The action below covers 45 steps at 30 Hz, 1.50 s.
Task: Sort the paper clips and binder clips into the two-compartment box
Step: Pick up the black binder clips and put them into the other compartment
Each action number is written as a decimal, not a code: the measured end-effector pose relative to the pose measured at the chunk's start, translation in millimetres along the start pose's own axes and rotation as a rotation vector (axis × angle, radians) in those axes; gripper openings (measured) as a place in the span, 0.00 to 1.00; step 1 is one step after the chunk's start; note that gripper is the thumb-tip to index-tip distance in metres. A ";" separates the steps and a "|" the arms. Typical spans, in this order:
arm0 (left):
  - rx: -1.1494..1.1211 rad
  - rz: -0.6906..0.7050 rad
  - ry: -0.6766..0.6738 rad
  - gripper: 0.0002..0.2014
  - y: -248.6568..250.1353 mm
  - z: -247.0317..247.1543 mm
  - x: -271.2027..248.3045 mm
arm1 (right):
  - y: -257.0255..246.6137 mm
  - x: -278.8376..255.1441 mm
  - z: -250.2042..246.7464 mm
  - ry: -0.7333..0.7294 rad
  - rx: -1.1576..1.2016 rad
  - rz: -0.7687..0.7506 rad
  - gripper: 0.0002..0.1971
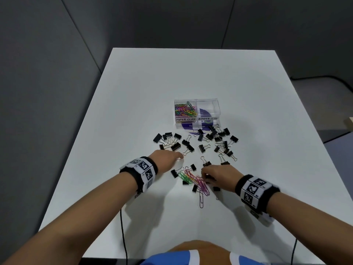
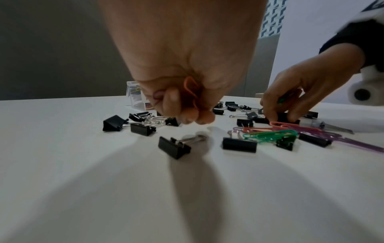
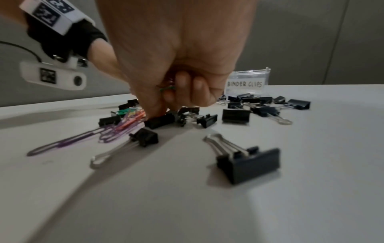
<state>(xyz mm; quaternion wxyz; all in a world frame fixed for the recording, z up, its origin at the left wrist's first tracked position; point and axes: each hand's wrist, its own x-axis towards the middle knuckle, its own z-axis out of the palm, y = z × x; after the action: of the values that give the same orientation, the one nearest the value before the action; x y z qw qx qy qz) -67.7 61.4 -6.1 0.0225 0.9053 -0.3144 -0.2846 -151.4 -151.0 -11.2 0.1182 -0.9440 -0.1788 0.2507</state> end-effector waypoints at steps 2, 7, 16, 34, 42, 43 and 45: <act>-0.041 -0.015 -0.008 0.18 -0.7 3.0 -4.8 | 5.2 -3.1 -1.0 0.080 0.011 0.047 0.07; 0.023 0.038 0.025 0.14 8.4 5.7 -15.3 | 2.1 -11.4 1.5 0.121 -0.082 0.080 0.13; 0.107 0.107 -0.021 0.15 33.8 5.4 -9.5 | -15.2 1.1 13.3 0.096 -0.042 0.259 0.14; 0.061 0.088 -0.029 0.15 35.0 8.0 -2.8 | -17.9 16.5 2.5 0.092 -0.036 0.333 0.05; 0.016 0.056 0.011 0.14 26.6 1.7 -2.2 | -18.8 20.7 3.3 0.088 -0.218 0.227 0.13; 0.011 0.058 0.019 0.14 24.3 1.5 -3.3 | -17.9 20.4 4.7 0.095 -0.226 0.214 0.14; 0.002 0.065 0.040 0.13 20.0 1.6 -5.5 | -15.8 19.8 6.9 0.110 -0.222 0.196 0.14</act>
<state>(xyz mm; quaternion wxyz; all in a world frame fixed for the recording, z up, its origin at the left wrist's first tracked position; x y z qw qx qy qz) -83.2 48.8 -0.3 0.0370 0.9003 -0.3433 -0.2651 -143.3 -127.9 -20.6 -0.0022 -0.9765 -0.1059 0.1875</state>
